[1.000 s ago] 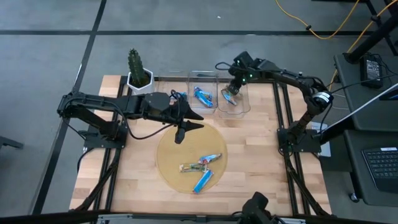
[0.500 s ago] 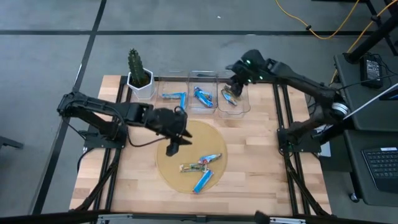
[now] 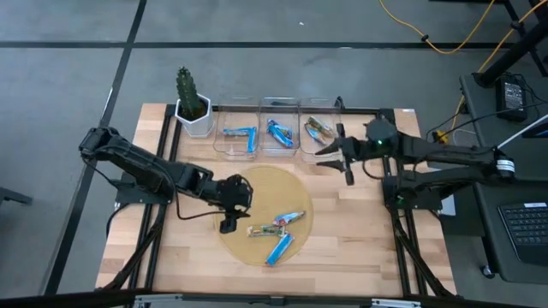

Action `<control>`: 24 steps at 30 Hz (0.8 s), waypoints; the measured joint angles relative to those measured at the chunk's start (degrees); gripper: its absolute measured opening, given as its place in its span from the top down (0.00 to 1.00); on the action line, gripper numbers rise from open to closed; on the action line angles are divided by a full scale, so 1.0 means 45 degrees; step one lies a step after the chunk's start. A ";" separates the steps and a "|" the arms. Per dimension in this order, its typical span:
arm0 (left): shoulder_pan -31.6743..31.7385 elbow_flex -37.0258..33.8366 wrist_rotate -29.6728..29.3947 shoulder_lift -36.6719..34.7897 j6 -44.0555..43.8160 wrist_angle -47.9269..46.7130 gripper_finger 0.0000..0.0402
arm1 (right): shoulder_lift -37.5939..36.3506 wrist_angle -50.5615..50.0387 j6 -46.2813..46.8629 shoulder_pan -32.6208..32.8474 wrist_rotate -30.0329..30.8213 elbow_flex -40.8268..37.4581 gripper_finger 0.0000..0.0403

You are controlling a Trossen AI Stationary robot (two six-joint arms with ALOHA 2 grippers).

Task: Pick and place Granola Bars by type
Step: Put the orange granola bar into the right transparent bin

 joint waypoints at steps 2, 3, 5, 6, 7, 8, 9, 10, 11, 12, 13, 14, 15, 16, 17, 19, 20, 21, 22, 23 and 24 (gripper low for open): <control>-0.0103 -0.0523 0.0196 0.0000 0.0000 0.0828 0.66 | -0.0240 0.0145 0.0000 0.0334 0.0514 -0.0212 0.64; -0.0146 -0.0745 0.0264 0.0000 -0.0001 0.1136 0.66 | -0.0282 0.0125 -0.0005 0.0465 0.0747 -0.0230 0.64; -0.0169 -0.1056 0.0328 0.0027 -0.0005 0.1608 0.66 | -0.0294 0.0149 -0.0022 0.0605 0.1004 -0.0232 0.64; -0.0160 -0.1107 0.0337 0.0142 -0.0009 0.1719 0.66 | -0.0290 0.0149 -0.0024 0.0637 0.1025 -0.0232 0.64; -0.0160 -0.1154 0.0332 0.0278 -0.0027 0.1800 0.66 | -0.0280 0.0149 -0.0024 0.0653 0.1037 -0.0232 0.64; -0.0160 -0.1208 0.0354 0.0419 -0.0039 0.1762 0.66 | -0.0280 0.0144 -0.0014 0.0666 0.1043 -0.0232 0.64; -0.0156 -0.1215 0.0472 0.0646 -0.0048 0.1792 0.65 | -0.0280 0.0144 0.0026 0.0677 0.1042 -0.0232 0.64; -0.0158 -0.1215 0.0620 0.0940 -0.0045 0.2031 0.64 | -0.0280 0.0142 0.0137 0.0697 0.1043 -0.0232 0.64; -0.0171 -0.1215 0.0769 0.1213 -0.0049 0.2167 0.63 | -0.0281 0.0135 0.0303 0.0698 0.1042 -0.0232 0.64; -0.0198 -0.1215 0.0949 0.1509 -0.0060 0.2318 0.62 | -0.0286 0.0145 0.0329 0.0698 0.1042 -0.0232 0.64; -0.0227 -0.1215 0.1030 0.1827 -0.0104 0.2590 0.61 | -0.0290 0.0149 0.0345 0.0701 0.1038 -0.0232 0.64; -0.0239 -0.1215 0.1073 0.2102 -0.0192 0.2812 0.60 | -0.0290 0.0135 0.0348 0.0712 0.1040 -0.0232 0.64; -0.0249 -0.1215 0.1113 0.2346 -0.0310 0.2979 0.59 | -0.0290 0.0134 0.0349 0.0743 0.1042 -0.0232 0.64; -0.0251 -0.1215 0.1123 0.2573 -0.0501 0.3162 0.57 | -0.0290 0.0139 0.0353 0.0783 0.1046 -0.0232 0.64; -0.0242 -0.1215 0.1114 0.2785 -0.0782 0.3375 0.56 | -0.0290 0.0134 0.0363 0.0818 0.1047 -0.0232 0.64; -0.0203 -0.1210 0.1002 0.3121 -0.1318 0.3724 0.54 | -0.0290 0.0135 0.0382 0.0850 0.1029 -0.0232 0.64; -0.0203 -0.1190 0.0974 0.3337 -0.1468 0.4024 0.54 | -0.0290 0.0138 0.0468 0.0876 0.1033 -0.0232 0.64; -0.0201 -0.1186 0.0945 0.3541 -0.1527 0.4193 0.53 | -0.0290 0.0130 0.0598 0.0899 0.1035 -0.0232 0.64; -0.0214 -0.1188 0.0934 0.3759 -0.1537 0.4329 0.53 | -0.0290 0.0130 0.0611 0.0897 0.1033 -0.0232 0.64; -0.0239 -0.1190 0.0940 0.3992 -0.1559 0.4561 0.52 | -0.0290 0.0130 0.0627 0.0901 0.1033 -0.0232 0.64; -0.0283 -0.1190 0.0950 0.4221 -0.1574 0.4777 0.52 | -0.0290 0.0121 0.0635 0.0902 0.1024 -0.0232 0.64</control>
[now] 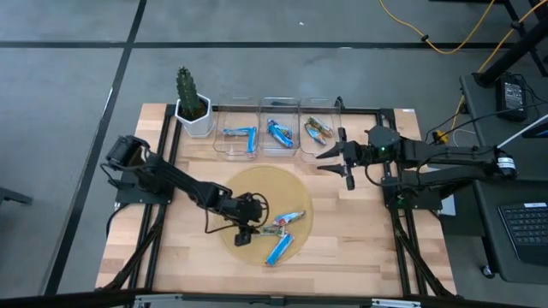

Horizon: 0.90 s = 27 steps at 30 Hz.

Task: Pick and place Granola Bars by type
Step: Put the orange granola bar into the right transparent bin

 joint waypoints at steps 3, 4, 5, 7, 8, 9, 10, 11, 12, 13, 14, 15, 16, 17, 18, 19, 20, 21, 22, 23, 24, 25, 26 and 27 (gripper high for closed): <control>-0.0101 0.0000 0.0155 0.0620 -0.0028 0.0493 0.52 | 0.0005 0.0003 0.0111 0.0010 -0.0120 0.0000 0.64; -0.0110 0.0000 0.0250 0.0799 -0.0083 0.0682 0.52 | 0.0005 -0.0003 0.0228 0.0010 -0.0159 0.0000 0.64; -0.0110 0.0000 0.0271 0.0960 -0.0189 0.0863 0.52 | 0.0005 -0.0006 0.0318 0.0010 -0.0180 0.0000 0.64; -0.0100 0.0000 0.0258 0.1208 -0.0577 0.0990 0.52 | 0.0005 -0.0017 0.0385 0.0010 -0.0347 0.0000 0.64; -0.0085 0.0000 0.0257 0.1309 -0.0742 0.1061 0.52 | 0.0005 -0.0016 0.0386 0.0009 -0.0439 0.0000 0.64; -0.0085 0.0000 0.0223 0.1389 -0.0896 0.1084 0.52 | 0.0005 -0.0016 0.0386 0.0009 -0.0515 0.0000 0.64; -0.0084 0.0001 0.0190 0.1440 -0.1036 0.1083 0.53 | 0.0005 -0.0018 0.0392 0.0009 -0.0639 0.0005 0.64; -0.0080 0.0006 0.0159 0.1481 -0.1169 0.1083 0.53 | 0.0005 -0.0020 0.0390 0.0009 -0.0716 0.0005 0.64; -0.0080 0.0015 0.0126 0.1530 -0.1267 0.1090 0.55 | 0.0005 -0.0020 0.0394 0.0005 -0.0770 0.0005 0.64; -0.0080 0.0019 0.0130 0.1573 -0.1326 0.1117 0.56 | 0.0005 -0.0020 0.0435 0.0005 -0.0776 0.0005 0.64; -0.0080 0.0024 0.0130 0.1573 -0.1399 0.1117 0.58 | 0.0005 -0.0020 0.0567 0.0007 -0.0783 0.0005 0.64; -0.0080 0.0024 0.0130 0.1578 -0.1448 0.1103 0.61 | 0.0005 -0.0018 0.0696 0.0005 -0.0786 0.0005 0.64; -0.0080 0.0024 0.0130 0.1582 -0.1494 0.1090 0.63 | 0.0005 -0.0020 0.0757 0.0005 -0.0788 0.0005 0.64; -0.0080 0.0024 0.0134 0.1586 -0.1511 0.1079 0.66 | 0.0005 -0.0020 0.0800 0.0005 -0.0790 0.0005 0.64; -0.0084 0.0024 0.0135 0.1588 -0.1520 0.1070 0.70 | 0.0005 -0.0016 0.0823 0.0005 -0.0793 0.0005 0.64; -0.0085 0.0024 0.0144 0.1588 -0.1525 0.1068 0.73 | 0.0005 -0.0020 0.0827 0.0005 -0.0793 0.0005 0.64; -0.0085 0.0024 0.0158 0.1585 -0.1525 0.1073 0.77 | 0.0005 -0.0020 0.0827 0.0005 -0.0793 0.0005 0.64; -0.0080 0.0022 0.0205 0.1552 -0.1529 0.1069 0.81 | 0.0005 -0.0020 0.0827 0.0005 -0.0788 0.0005 0.64; -0.0082 0.0026 0.0234 0.1499 -0.1529 0.1028 0.84 | 0.0005 -0.0020 0.0827 0.0005 -0.0788 0.0005 0.64; -0.0085 0.0057 0.0262 0.1415 -0.1519 0.0913 0.87 | 0.0005 -0.0016 0.0827 0.0005 -0.0788 0.0005 0.64; -0.0088 0.0110 0.0293 0.1290 -0.1430 0.0815 0.89 | 0.0005 -0.0020 0.0827 0.0005 -0.0788 0.0005 0.64; -0.0090 0.0208 0.0315 0.1083 -0.1237 0.0692 0.91 | 0.0005 -0.0017 0.0825 0.0005 -0.0790 0.0005 0.64; -0.0090 0.0369 0.0315 0.0815 -0.0966 0.0534 0.92 | 0.0005 -0.0020 0.0822 0.0005 -0.0788 0.0005 0.64; -0.0080 0.0611 0.0315 0.0520 -0.0690 0.0360 0.93 | 0.0005 -0.0019 0.0817 0.0005 -0.0788 0.0005 0.64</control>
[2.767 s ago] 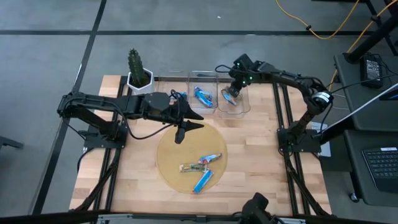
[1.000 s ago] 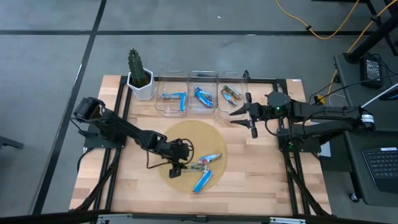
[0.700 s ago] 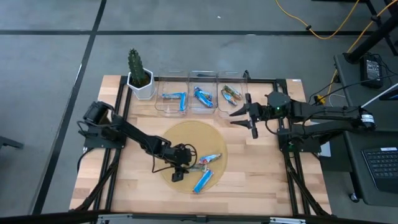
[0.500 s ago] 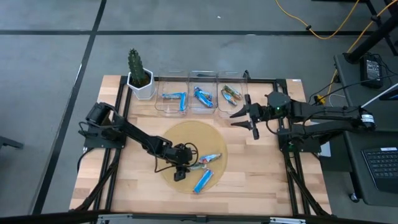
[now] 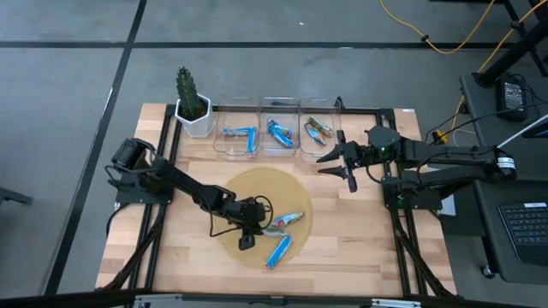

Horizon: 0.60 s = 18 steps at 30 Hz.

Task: Pick and place Granola Bars by type
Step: Put the orange granola bar into the right transparent bin

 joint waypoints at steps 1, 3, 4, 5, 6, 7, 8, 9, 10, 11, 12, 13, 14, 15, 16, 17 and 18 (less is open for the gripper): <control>0.0027 0.0267 -0.0004 -0.0331 0.0284 -0.0320 0.93 | 0.0000 -0.0001 -0.0062 0.0000 0.0000 0.0000 0.64; 0.0140 0.0760 -0.0085 -0.0987 0.0832 -0.1339 0.93 | 0.0000 -0.0001 -0.0146 0.0000 0.0000 0.0005 0.64; 0.0194 0.1058 -0.0290 -0.1277 0.1103 -0.1903 0.93 | 0.0000 -0.0006 -0.0146 0.0000 0.0000 0.0005 0.64; 0.0238 0.1357 -0.0630 -0.1584 0.1387 -0.2567 0.93 | 0.0000 -0.0032 -0.0133 0.0000 0.0000 0.0005 0.64; 0.0266 0.1657 -0.0997 -0.1915 0.1656 -0.3212 0.93 | 0.0000 -0.0051 -0.0114 0.0000 0.0000 0.0005 0.64; 0.0303 0.1957 -0.1369 -0.2197 0.1898 -0.3784 0.93 | 0.0003 -0.0065 -0.0107 0.0000 0.0000 0.0010 0.64; 0.0340 0.2186 -0.1752 -0.2458 0.2123 -0.4331 0.93 | 0.0005 -0.0096 -0.0100 0.0000 0.0000 0.0010 0.64; 0.0396 0.2337 -0.2103 -0.2684 0.2279 -0.4872 0.94 | 0.0005 -0.0112 -0.0098 0.0000 -0.0001 0.0010 0.64; 0.0475 0.2433 -0.2440 -0.2870 0.2367 -0.5245 0.94 | 0.0005 -0.0108 -0.0101 0.0000 -0.0005 0.0015 0.64; 0.0575 0.2474 -0.2721 -0.3080 0.2401 -0.5428 0.94 | 0.0005 -0.0122 -0.0102 0.0000 0.0000 0.0015 0.64; 0.0695 0.2483 -0.2989 -0.3339 0.2410 -0.5486 0.94 | 0.0005 -0.0132 -0.0106 0.0000 0.0000 0.0015 0.64; 0.0809 0.2490 -0.3280 -0.3601 0.2410 -0.5442 0.94 | 0.0005 -0.0129 -0.0137 0.0000 -0.0001 0.0015 0.64; 0.0926 0.2515 -0.3589 -0.3867 0.2410 -0.5288 0.94 | 0.0005 -0.0128 -0.0149 0.0000 -0.0002 0.0015 0.64; 0.1039 0.2526 -0.3866 -0.4119 0.2415 -0.5144 0.94 | 0.0005 -0.0103 -0.0150 0.0000 0.0007 0.0015 0.64; 0.1126 0.2526 -0.4160 -0.4346 0.2415 -0.5110 0.94 | 0.0005 -0.0051 -0.0155 0.0000 0.0010 0.0015 0.64; 0.1211 0.2526 -0.4433 -0.4546 0.2423 -0.4996 0.94 | 0.0018 0.0009 -0.0155 0.0000 0.0015 0.0015 0.64; 0.1304 0.2526 -0.4670 -0.4742 0.2519 -0.4788 0.94 | 0.0044 0.0072 -0.0149 0.0000 0.0019 0.0015 0.64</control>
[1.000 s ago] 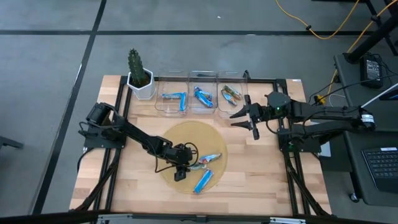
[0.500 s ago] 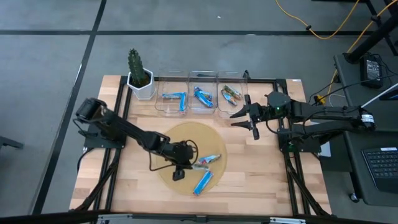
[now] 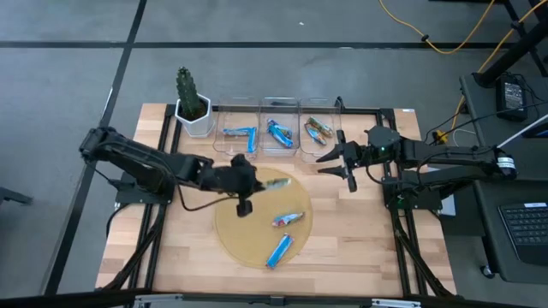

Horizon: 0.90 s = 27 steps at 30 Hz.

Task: Pick and place Granola Bars by type
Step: Put the orange granola bar into the right transparent bin

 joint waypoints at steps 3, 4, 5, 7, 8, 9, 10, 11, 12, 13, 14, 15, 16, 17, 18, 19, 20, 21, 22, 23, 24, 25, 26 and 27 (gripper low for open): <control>0.0254 0.0000 -0.0577 -0.0613 0.0602 0.0646 0.94 | 0.0074 0.0523 0.0331 0.0000 0.0000 0.0000 0.63; 0.0345 0.0000 -0.0732 -0.0749 0.0836 0.0908 0.95 | 0.0094 0.0804 0.0413 0.0000 0.0000 0.0005 0.62; 0.0457 0.0000 -0.0831 -0.0852 0.1059 0.1140 0.95 | 0.0111 0.1009 0.0488 0.0000 0.0003 0.0005 0.59; 0.0664 0.0000 -0.0852 -0.1035 0.1483 0.1584 0.94 | 0.0290 0.1869 0.0685 0.0000 0.0005 0.0005 0.52; 0.0751 0.0000 -0.0843 -0.1117 0.1657 0.1819 0.94 | 0.0359 0.2168 0.0774 0.0000 0.0005 0.0005 0.48; 0.0848 0.0000 -0.0803 -0.1165 0.1822 0.2051 0.94 | 0.0480 0.2648 0.0968 0.0000 0.0067 0.0000 0.44; 0.0930 0.0000 -0.0740 -0.1211 0.1995 0.2204 0.94 | 0.0614 0.3173 0.1131 0.0000 0.0246 0.0004 0.40; 0.1005 0.0000 -0.0704 -0.1232 0.2166 0.2236 0.94 | 0.0746 0.3551 0.1377 0.0000 0.0449 0.0005 0.36; 0.1085 -0.0005 -0.0668 -0.1234 0.2327 0.2354 0.94 | 0.0915 0.3971 0.1610 -0.0003 0.0643 0.0005 0.32; 0.1167 -0.0005 -0.0626 -0.1234 0.2463 0.2540 0.94 | 0.1097 0.4357 0.1761 -0.0010 0.0785 0.0010 0.29; 0.1251 -0.0005 -0.0621 -0.1237 0.2547 0.2634 0.94 | 0.1293 0.4583 0.1927 -0.0010 0.0806 0.0036 0.26; 0.1332 -0.0005 -0.0622 -0.1243 0.2572 0.2710 0.94 | 0.1525 0.4644 0.1991 -0.0010 0.0816 0.0172 0.24; 0.1412 -0.0005 -0.0619 -0.1243 0.2576 0.2790 0.94 | 0.1778 0.4643 0.2016 -0.0010 0.0813 0.0369 0.22; 0.1479 -0.0005 -0.0610 -0.1243 0.2576 0.2838 0.94 | 0.2031 0.4637 0.2009 -0.0009 0.0811 0.0584 0.21; 0.1540 -0.0005 -0.0523 -0.1243 0.2594 0.2913 0.94 | 0.2305 0.4633 0.2000 -0.0005 0.0801 0.0866 0.21; 0.1595 -0.0005 -0.0373 -0.1243 0.2672 0.2973 0.94 | 0.2588 0.4643 0.1995 -0.0005 0.0806 0.1180 0.21; 0.1644 -0.0005 -0.0271 -0.1243 0.2759 0.3000 0.94 | 0.2849 0.4639 0.1982 -0.0005 0.0801 0.1450 0.21; 0.1646 -0.0005 -0.0238 -0.1243 0.2826 0.3034 0.94 | 0.3162 0.4619 0.1942 -0.0005 0.0801 0.1789 0.21; 0.1644 -0.0005 -0.0170 -0.1243 0.2879 0.3071 0.94 | 0.3455 0.4614 0.1814 -0.0005 0.0801 0.2144 0.21; 0.1640 -0.0005 -0.0134 -0.1243 0.2897 0.3097 0.95 | 0.3723 0.4602 0.1633 -0.0005 0.0801 0.2475 0.21; 0.1640 -0.0005 -0.0082 -0.1243 0.2897 0.3121 0.94 | 0.3980 0.4533 0.1453 -0.0005 0.0801 0.2851 0.22; 0.1632 -0.0005 -0.0058 -0.1243 0.2901 0.3118 0.95 | 0.4228 0.4509 0.1300 -0.0005 0.0801 0.3203 0.22; 0.1635 -0.0005 -0.0050 -0.1243 0.2902 0.3104 0.95 | 0.4469 0.4411 0.1174 -0.0005 0.0800 0.3540 0.22; 0.1635 -0.0005 -0.0051 -0.1243 0.2902 0.3110 0.95 | 0.4703 0.4185 0.1029 -0.0005 0.0755 0.3859 0.22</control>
